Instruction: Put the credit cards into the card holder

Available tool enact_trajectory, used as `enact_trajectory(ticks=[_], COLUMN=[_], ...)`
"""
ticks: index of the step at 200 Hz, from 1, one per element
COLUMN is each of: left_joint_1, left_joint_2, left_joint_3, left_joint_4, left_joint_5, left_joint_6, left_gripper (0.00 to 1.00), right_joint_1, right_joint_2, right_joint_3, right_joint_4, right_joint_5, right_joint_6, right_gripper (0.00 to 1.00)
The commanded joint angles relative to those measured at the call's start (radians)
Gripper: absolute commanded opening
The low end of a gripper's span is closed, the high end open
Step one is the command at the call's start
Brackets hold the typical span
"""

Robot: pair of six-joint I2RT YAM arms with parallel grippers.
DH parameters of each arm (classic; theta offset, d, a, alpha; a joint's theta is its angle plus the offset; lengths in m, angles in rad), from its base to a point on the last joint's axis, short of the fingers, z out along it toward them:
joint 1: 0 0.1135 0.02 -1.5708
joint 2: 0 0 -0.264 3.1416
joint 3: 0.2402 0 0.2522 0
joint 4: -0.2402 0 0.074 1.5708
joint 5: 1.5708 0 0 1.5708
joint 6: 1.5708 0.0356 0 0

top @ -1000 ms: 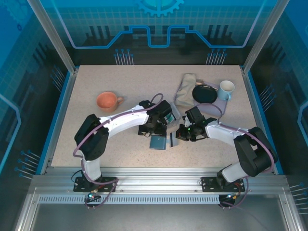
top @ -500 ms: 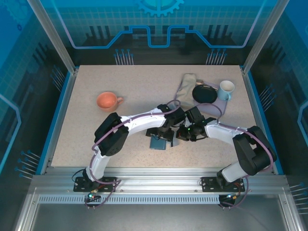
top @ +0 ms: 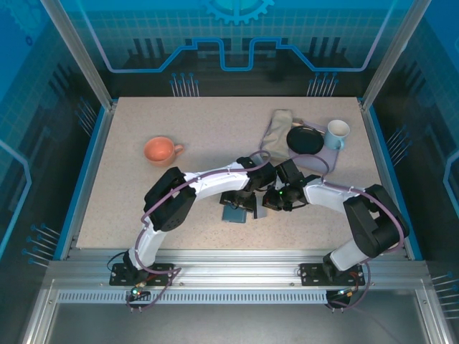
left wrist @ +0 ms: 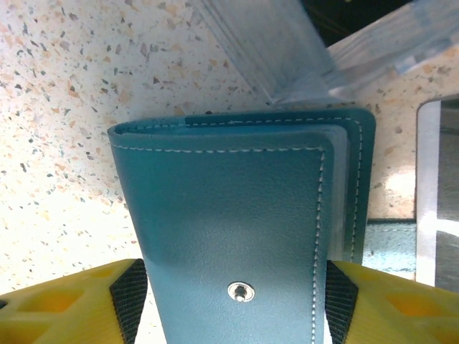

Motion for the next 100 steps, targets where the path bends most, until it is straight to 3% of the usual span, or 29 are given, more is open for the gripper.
enact_trajectory(ticks=[1, 100], left_joint_1=[-0.002, 0.0], left_joint_2=[0.001, -0.106], left_joint_3=[0.007, -0.019], left_joint_4=[-0.045, -0.048], left_joint_5=[-0.03, -0.045], left_joint_6=[-0.001, 0.01], left_gripper=[0.66, 0.51], right_joint_1=[0.002, 0.0], right_joint_2=[0.04, 0.06], right_joint_3=[-0.008, -0.008], right_joint_4=[-0.051, -0.053], right_joint_5=[0.056, 0.066], right_joint_6=[0.0, -0.003], right_gripper=[0.0, 0.0])
